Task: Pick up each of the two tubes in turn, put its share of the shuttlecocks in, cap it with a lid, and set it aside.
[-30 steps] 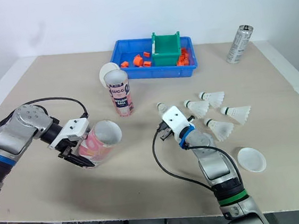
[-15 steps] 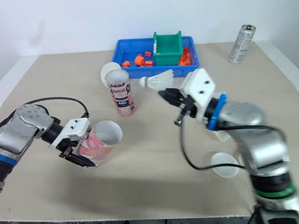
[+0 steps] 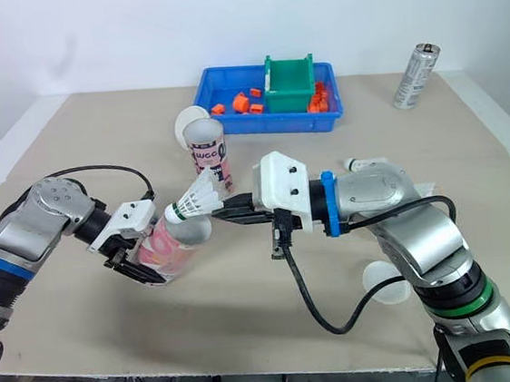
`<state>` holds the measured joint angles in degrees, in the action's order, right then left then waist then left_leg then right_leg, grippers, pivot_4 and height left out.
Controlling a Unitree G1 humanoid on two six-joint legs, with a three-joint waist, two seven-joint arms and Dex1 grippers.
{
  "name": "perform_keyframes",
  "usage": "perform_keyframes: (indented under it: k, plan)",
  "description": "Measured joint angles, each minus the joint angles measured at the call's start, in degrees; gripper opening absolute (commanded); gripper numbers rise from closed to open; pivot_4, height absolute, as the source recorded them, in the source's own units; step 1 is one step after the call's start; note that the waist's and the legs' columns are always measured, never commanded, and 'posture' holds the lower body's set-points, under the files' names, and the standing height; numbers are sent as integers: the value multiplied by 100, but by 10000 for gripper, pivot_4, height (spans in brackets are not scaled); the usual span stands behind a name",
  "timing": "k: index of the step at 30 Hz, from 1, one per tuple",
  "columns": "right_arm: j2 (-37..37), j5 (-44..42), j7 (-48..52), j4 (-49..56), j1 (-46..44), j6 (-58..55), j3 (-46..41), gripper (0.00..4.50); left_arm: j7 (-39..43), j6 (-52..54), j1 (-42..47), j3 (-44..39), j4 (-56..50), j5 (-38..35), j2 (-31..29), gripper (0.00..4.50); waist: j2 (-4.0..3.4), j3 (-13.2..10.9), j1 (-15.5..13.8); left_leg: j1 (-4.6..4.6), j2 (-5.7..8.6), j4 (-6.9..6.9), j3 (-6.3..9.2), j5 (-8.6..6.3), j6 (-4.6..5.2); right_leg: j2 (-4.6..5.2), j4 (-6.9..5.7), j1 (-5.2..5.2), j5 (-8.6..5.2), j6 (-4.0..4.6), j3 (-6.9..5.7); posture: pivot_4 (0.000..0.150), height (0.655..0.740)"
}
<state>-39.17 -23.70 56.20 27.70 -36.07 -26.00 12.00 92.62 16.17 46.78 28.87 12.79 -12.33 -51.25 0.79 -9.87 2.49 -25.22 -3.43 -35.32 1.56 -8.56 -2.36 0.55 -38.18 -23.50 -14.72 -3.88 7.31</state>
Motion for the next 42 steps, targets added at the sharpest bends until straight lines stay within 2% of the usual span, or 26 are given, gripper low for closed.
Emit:
perform_keyframes:
  k: [7,16,17,18,19,20,21,24,28,31,35,38,42]
  plan:
    - [58,286,413,-195,-69,410,390,908,-1,-1,1,-1,1,9,-2,30886,0,0,4,0,0,-1,2,0,0,-2,-1,1,0,0,-2,1500,7275]
    - [154,382,751,-419,-138,523,417,908,0,-6,1,-1,10,10,0,30886,0,0,4,1,0,-1,3,0,0,-2,-1,1,0,0,-2,1500,7275]
    - [221,371,764,-482,-222,465,424,6560,0,-6,4,0,15,13,2,30886,0,0,7,1,0,-1,3,0,0,-2,-1,1,1,1,-2,1500,7275]
    - [264,336,801,-515,-302,386,443,8693,0,-7,8,1,17,17,7,30886,0,0,6,1,0,-1,3,0,0,-2,-2,2,1,1,-3,1500,7275]
    - [289,237,893,-532,-406,265,478,13203,0,-9,9,0,18,16,16,30886,0,0,1,1,0,-1,6,0,0,-2,-1,3,1,1,-5,1500,7275]
    - [312,185,912,-535,-453,199,501,19297,0,-10,10,0,18,17,18,30886,0,0,1,1,0,-1,5,0,0,-2,-1,3,1,1,-4,1500,7275]
    - [367,115,934,-551,-520,91,502,21858,0,-10,10,0,20,17,20,30886,0,0,1,0,0,-1,5,0,0,-1,-1,3,1,1,-4,1500,7275]
    - [400,-182,950,-559,-665,-218,412,33938,0,-10,13,-5,29,21,41,30886,-1,0,-9,0,0,-1,6,0,0,-1,-2,4,1,1,-4,1500,7275]
    - [283,-839,793,-467,-612,-761,-294,33938,0,-6,14,-21,32,38,75,30886,0,0,-32,-1,0,-1,6,0,-1,0,0,7,0,0,-4,1500,7275]
    - [52,-1001,303,-284,38,-996,-1049,33938,-1,-1,-20,-65,6,40,92,30886,3,1,-62,-2,0,0,6,0,-1,0,1,6,-4,-1,-6,1500,7275]
    - [-48,-785,-750,23,1745,-1157,-2215,33938,0,10,-139,-180,-74,37,82,30886,-3,5,-87,-8,-1,5,2,-5,-8,0,-1,4,-18,-3,-8,1500,7275]
    - [30,-591,-1251,285,2587,-1081,-2785,33938,-7,21,-198,-239,-110,76,104,30886,-13,11,-83,-1,-1,6,9,-6,-7,-7,-3,12,-22,-5,-9,1500,7275]
    - [72,-428,-1410,436,3909,-909,-3443,33938,-2,25,-218,-286,-94,100,154,30886,-13,10,-84,-3,1,3,8,-6,-8,-7,-1,15,-24,-9,-1,1500,7275]
